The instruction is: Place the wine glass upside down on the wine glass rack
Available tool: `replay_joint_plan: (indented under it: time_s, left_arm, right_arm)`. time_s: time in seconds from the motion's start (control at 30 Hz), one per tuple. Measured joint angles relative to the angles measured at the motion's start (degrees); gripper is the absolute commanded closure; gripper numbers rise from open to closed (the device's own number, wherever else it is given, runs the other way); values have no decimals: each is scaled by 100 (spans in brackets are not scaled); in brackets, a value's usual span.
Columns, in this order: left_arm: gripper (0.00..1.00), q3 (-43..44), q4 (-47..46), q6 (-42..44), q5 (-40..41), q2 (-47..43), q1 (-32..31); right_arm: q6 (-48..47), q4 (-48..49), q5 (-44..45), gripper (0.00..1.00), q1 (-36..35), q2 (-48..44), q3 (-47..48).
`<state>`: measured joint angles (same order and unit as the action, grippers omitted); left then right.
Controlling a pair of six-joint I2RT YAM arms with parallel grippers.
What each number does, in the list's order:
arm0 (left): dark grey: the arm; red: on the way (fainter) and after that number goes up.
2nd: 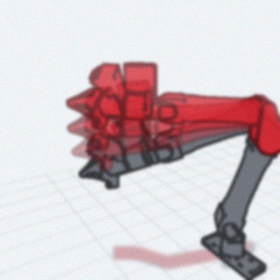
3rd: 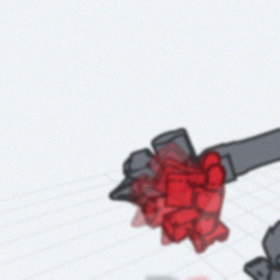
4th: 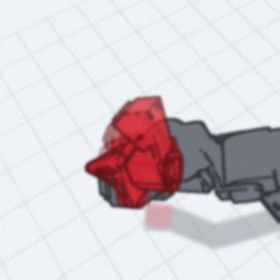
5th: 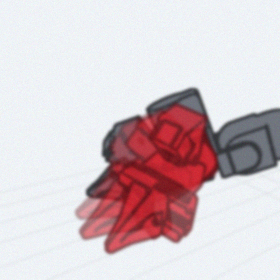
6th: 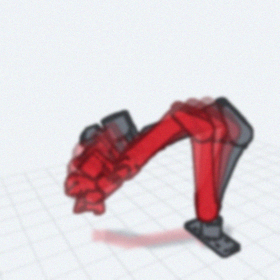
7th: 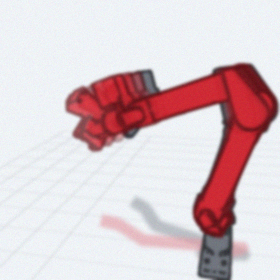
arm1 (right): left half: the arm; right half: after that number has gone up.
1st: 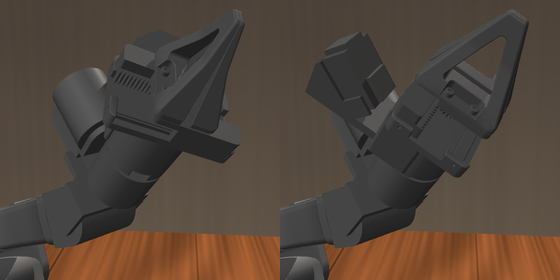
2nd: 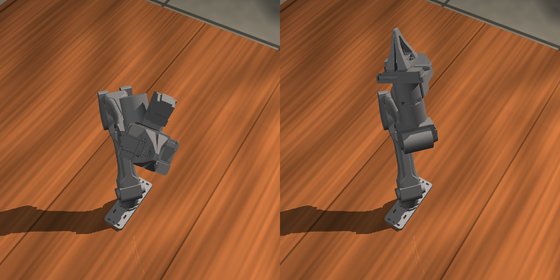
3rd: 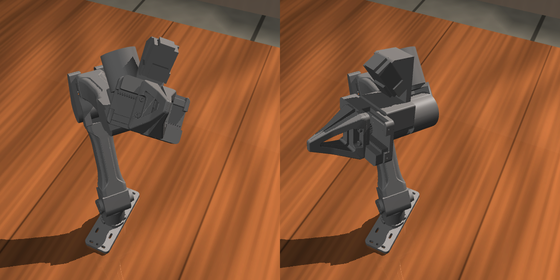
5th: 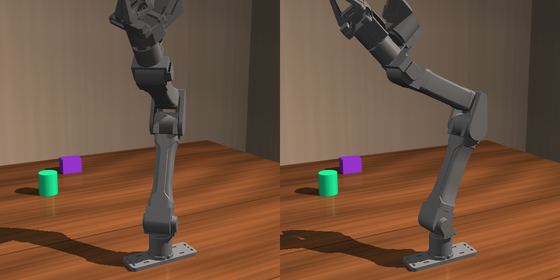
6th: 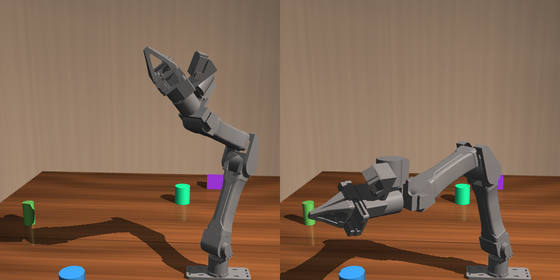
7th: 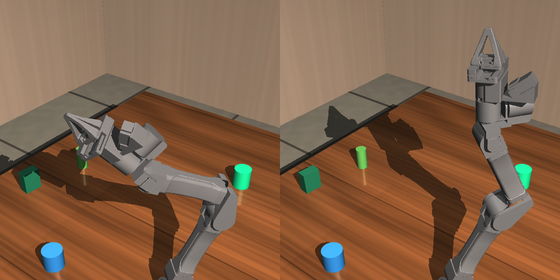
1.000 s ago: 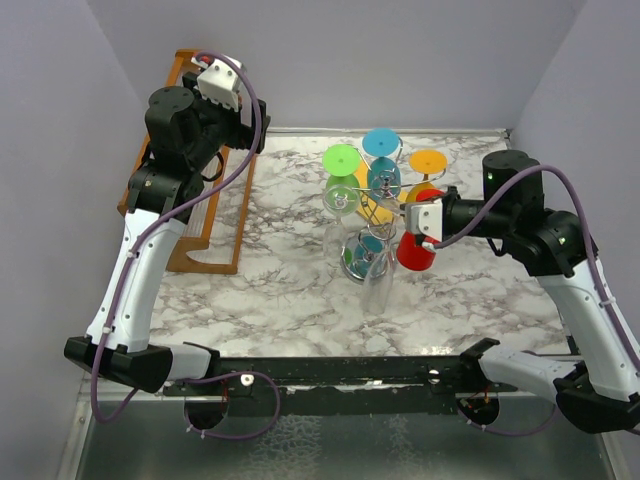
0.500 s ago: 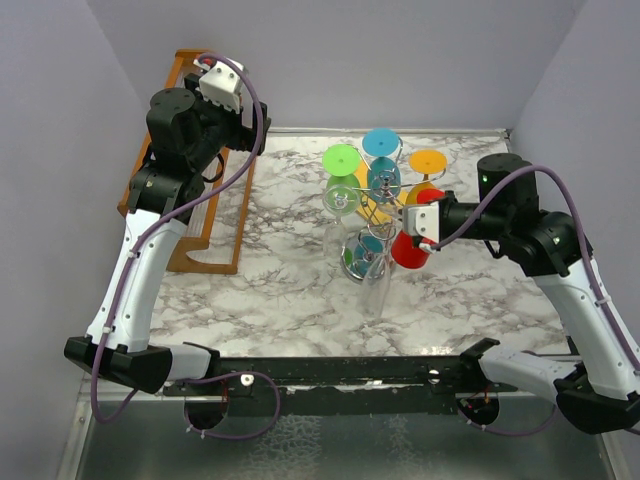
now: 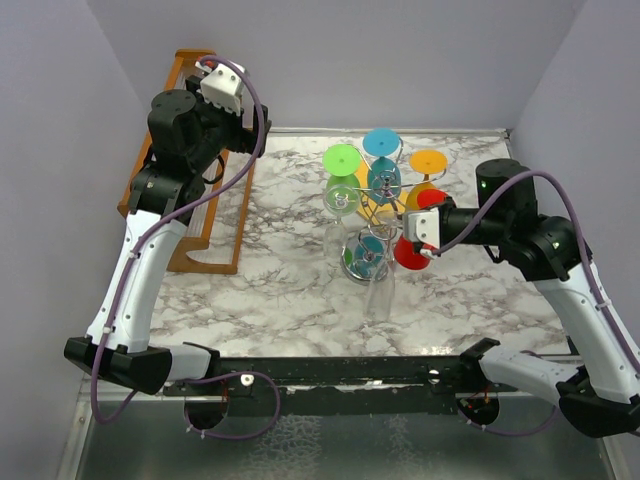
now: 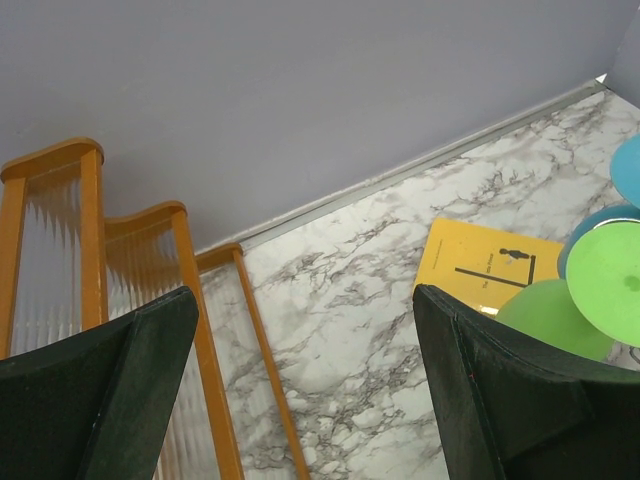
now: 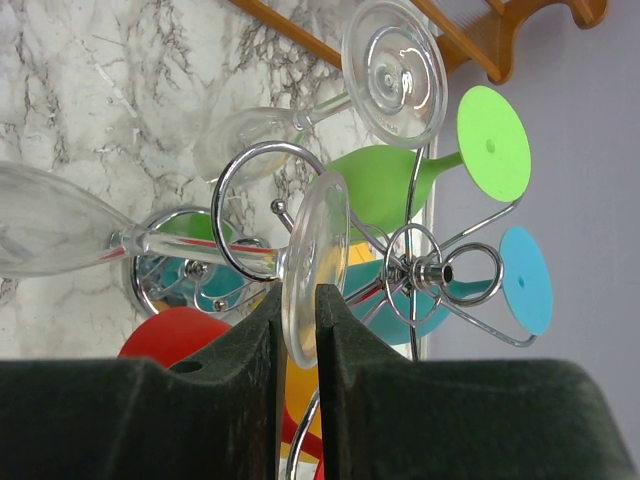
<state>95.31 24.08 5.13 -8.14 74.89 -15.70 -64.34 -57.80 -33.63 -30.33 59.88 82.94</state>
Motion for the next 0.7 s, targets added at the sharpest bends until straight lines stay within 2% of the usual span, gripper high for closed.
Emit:
replay_joint_plan:
  time_s: [0.7]
  left_arm:
    - [8, -52, 0, 94, -20, -39, 0]
  right_arm:
    - [70, -9, -7, 74, 0, -142, -63]
